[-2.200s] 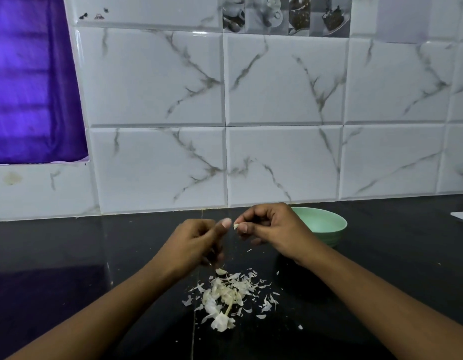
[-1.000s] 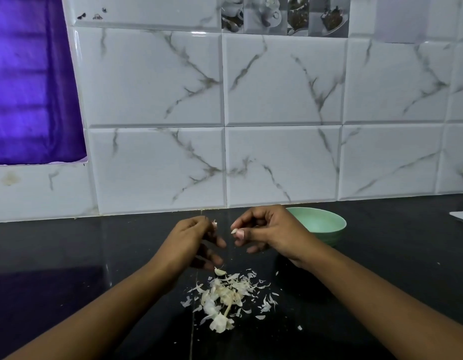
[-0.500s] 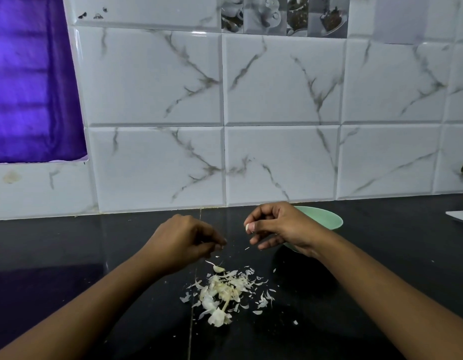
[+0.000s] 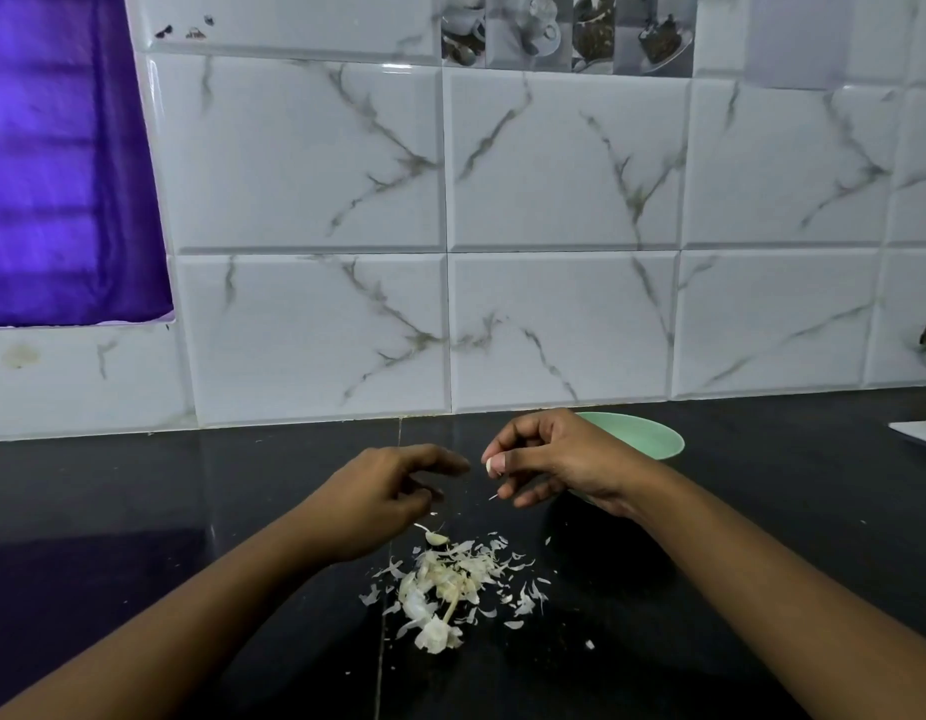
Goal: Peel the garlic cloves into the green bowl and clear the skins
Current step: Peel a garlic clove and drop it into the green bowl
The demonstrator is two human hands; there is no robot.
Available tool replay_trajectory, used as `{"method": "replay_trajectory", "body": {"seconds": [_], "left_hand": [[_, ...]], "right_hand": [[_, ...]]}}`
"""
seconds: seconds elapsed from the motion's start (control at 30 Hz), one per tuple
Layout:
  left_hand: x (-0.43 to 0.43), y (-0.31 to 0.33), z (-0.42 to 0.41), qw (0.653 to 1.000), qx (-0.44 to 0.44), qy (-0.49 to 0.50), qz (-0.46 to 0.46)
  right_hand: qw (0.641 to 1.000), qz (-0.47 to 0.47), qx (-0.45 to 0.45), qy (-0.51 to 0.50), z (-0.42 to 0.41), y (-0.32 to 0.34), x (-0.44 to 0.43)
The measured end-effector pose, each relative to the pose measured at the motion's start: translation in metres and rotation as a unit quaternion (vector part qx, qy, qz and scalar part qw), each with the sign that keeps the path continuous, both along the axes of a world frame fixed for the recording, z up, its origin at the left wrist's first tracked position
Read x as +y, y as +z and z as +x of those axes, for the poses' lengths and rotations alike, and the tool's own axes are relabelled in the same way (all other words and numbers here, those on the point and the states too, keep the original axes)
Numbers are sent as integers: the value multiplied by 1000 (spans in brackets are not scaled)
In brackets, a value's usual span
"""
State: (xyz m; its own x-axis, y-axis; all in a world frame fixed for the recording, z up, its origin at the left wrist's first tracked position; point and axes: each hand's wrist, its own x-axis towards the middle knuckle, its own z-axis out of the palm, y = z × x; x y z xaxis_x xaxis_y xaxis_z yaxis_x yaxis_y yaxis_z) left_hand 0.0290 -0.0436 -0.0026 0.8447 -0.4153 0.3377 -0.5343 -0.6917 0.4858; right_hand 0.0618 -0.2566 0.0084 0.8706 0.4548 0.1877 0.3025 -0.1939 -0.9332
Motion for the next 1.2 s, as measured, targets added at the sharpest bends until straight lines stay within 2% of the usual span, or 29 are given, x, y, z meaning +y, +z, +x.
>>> {"method": "replay_trajectory", "body": {"seconds": [0.23, 0.5, 0.8, 0.9, 1.03, 1.1, 1.2], "left_hand": [[-10, 1, -6, 987, -27, 27, -158], [-15, -8, -1, 965, 47, -9, -259], [-14, -9, 0, 967, 88, -16, -239], [-13, -7, -1, 948, 127, -9, -293], [-13, -7, -2, 938, 161, -7, -308], [-13, -7, -2, 935, 175, -11, -307], [-14, -8, -2, 937, 178, -8, -300]], "right_hand": [[999, 38, 2, 22, -3, -4, 8], [998, 63, -16, 5, -5, -4, 12], [994, -27, -103, -19, -2, -5, 11], [996, -24, -85, -17, -2, 0, 9], [997, -65, -41, 9, -7, 9, 2], [993, -85, -83, 0, -8, 8, 3], [986, -54, -154, -27, -7, 2, 10]]}}
